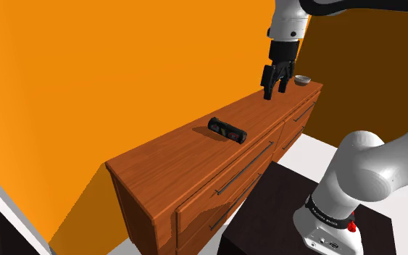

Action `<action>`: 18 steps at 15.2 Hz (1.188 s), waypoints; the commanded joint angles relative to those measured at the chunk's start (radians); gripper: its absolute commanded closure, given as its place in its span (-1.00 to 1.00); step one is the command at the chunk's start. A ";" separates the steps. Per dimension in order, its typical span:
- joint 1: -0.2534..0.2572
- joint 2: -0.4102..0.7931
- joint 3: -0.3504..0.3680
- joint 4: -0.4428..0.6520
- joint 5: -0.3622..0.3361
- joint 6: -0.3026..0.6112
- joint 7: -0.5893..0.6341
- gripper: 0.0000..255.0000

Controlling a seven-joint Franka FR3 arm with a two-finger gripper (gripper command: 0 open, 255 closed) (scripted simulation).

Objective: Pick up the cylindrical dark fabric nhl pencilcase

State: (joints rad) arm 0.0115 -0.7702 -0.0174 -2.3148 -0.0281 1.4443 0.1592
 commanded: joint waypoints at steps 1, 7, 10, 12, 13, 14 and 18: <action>0.000 0.000 0.000 0.000 0.000 0.000 0.000 -1.00; -0.015 0.079 -0.085 -0.095 -0.050 0.211 -0.101 -1.00; -0.021 0.141 -0.128 -0.122 -0.068 0.319 -0.151 -1.00; -0.023 0.191 -0.157 -0.132 -0.076 0.391 -0.185 -1.00; -0.024 0.217 -0.171 -0.135 -0.078 0.426 -0.202 -1.00; -0.024 0.246 -0.186 -0.136 -0.080 0.462 -0.220 -1.00; -0.022 0.372 -0.242 -0.125 -0.073 0.600 -0.294 -1.00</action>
State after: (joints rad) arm -0.0112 -0.4361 -0.2431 -2.4481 -0.1040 2.0060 -0.1124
